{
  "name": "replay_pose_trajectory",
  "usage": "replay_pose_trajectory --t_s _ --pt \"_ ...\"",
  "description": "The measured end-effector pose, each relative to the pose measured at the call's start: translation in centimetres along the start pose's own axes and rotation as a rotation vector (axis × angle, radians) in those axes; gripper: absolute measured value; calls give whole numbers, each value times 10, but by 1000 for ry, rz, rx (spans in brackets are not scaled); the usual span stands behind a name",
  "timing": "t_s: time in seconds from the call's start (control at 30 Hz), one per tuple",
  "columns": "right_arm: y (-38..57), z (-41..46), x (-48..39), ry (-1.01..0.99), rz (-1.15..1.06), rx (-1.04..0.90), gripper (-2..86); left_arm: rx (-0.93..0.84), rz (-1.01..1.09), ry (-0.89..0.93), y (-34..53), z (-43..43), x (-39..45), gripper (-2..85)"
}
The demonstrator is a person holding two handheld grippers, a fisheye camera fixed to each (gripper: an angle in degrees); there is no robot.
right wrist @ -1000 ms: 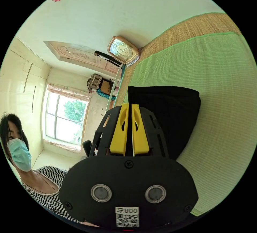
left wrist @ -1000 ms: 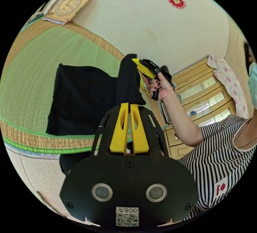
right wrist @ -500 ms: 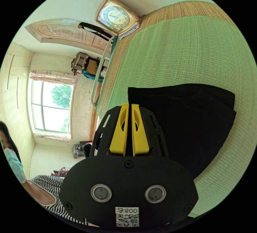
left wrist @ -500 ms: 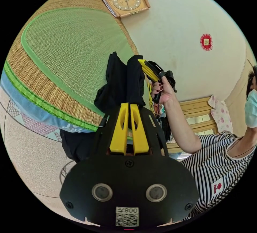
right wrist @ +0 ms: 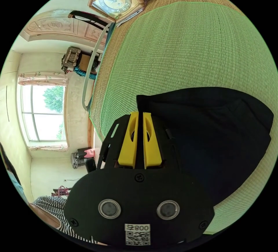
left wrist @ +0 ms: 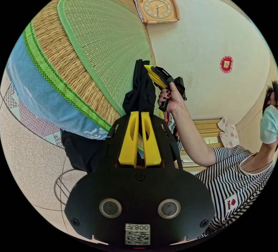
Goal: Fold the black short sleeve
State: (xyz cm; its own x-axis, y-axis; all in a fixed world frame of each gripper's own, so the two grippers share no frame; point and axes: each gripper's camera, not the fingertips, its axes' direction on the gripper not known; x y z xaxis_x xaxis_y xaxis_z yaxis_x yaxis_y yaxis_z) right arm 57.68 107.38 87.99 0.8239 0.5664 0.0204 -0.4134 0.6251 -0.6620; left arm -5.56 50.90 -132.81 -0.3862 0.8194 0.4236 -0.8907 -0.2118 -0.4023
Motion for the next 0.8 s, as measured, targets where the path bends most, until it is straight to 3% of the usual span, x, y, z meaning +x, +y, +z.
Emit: replay_pose_trajectory --t_s 0.4,0.63,0.8 --pt "9 15 0 9 -127 44 26 52 91 -59 20 -46 23 2" --pt "5 53 -3 187 -190 -1 8 -55 237 -161 9 -18 47 1" --pt "-3 82 4 258 -200 -48 2 -91 189 -233 7 -3 38 1"
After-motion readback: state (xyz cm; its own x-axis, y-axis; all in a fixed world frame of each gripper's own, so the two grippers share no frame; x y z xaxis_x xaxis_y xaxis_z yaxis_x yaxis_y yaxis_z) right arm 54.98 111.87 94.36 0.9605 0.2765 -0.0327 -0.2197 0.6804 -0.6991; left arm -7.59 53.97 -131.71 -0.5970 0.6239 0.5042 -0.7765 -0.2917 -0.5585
